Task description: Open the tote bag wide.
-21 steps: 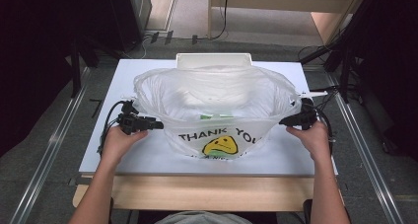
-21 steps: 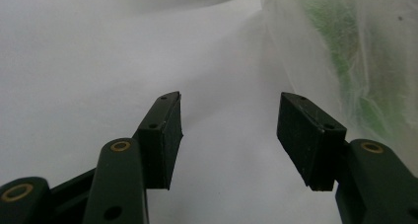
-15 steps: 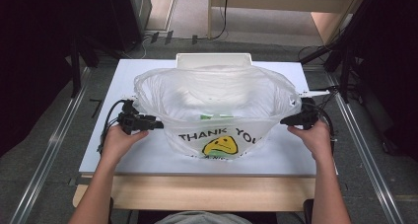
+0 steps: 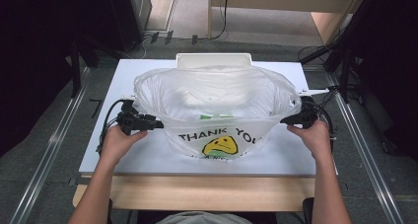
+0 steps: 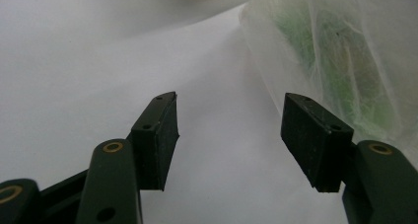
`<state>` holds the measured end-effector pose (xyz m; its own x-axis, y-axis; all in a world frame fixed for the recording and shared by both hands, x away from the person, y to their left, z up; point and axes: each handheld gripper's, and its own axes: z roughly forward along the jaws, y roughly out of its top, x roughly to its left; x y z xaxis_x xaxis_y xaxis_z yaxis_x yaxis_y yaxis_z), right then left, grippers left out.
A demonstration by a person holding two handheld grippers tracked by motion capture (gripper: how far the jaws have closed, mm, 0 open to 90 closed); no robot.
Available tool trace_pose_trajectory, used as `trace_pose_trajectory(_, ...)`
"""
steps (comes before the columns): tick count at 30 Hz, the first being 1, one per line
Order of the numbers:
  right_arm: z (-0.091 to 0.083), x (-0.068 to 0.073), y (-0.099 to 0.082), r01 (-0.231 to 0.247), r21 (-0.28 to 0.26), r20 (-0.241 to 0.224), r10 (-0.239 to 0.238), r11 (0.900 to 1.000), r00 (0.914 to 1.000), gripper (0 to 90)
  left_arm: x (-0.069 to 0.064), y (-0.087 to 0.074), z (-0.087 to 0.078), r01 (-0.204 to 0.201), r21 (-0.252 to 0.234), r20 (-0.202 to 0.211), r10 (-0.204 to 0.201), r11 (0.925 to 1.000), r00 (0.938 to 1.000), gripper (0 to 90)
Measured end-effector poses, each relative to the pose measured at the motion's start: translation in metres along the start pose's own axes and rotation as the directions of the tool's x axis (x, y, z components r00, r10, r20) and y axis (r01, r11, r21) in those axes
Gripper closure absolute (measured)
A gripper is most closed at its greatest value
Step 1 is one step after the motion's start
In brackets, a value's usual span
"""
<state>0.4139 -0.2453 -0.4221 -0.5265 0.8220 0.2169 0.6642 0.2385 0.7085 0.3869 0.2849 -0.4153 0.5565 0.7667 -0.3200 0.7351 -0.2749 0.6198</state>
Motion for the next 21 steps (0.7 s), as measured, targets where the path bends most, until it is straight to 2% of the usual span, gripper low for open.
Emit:
trace_pose_trajectory(3,0.001,-0.0003,0.0,0.001,0.005,0.003,-0.001,1.0,1.0,35.9,-0.0009,0.0002,0.0007,0.004,0.005,0.01,-0.004,1.0,0.9999,39.4)
trace_pose_trajectory(4,0.0012,-0.0002,0.0,0.0,0.007,0.005,0.0,1.0,1.0,35.4,-0.001,0.0005,0.0008,0.02,0.01,0.012,-0.02,0.9998,0.9997,39.0)
trace_pose_trajectory(5,0.0013,0.0001,-0.0001,0.006,0.013,0.01,-0.006,0.9999,0.9999,35.2,-0.0002,0.0009,0.0013,0.053,0.021,0.016,-0.053,0.9984,0.9985,39.3)
trace_pose_trajectory(7,0.0018,0.0007,-0.0003,0.005,0.017,0.014,-0.005,0.9998,0.9999,35.1,0.0,0.0009,0.0012,0.059,0.023,0.014,-0.059,0.998,0.9982,39.7)
trace_pose_trajectory(13,0.0036,0.0011,-0.0007,0.018,0.028,0.013,-0.018,0.9995,0.9998,35.0,-0.0007,0.0008,-0.0002,0.032,0.014,0.022,-0.032,0.9994,0.9993,39.5)
trace_pose_trajectory(21,0.0026,0.0011,-0.0004,0.02,0.037,0.012,-0.02,0.9991,0.9997,35.2,-0.0002,0.0005,0.0019,0.037,0.025,0.021,-0.038,0.999,0.9991,37.4)
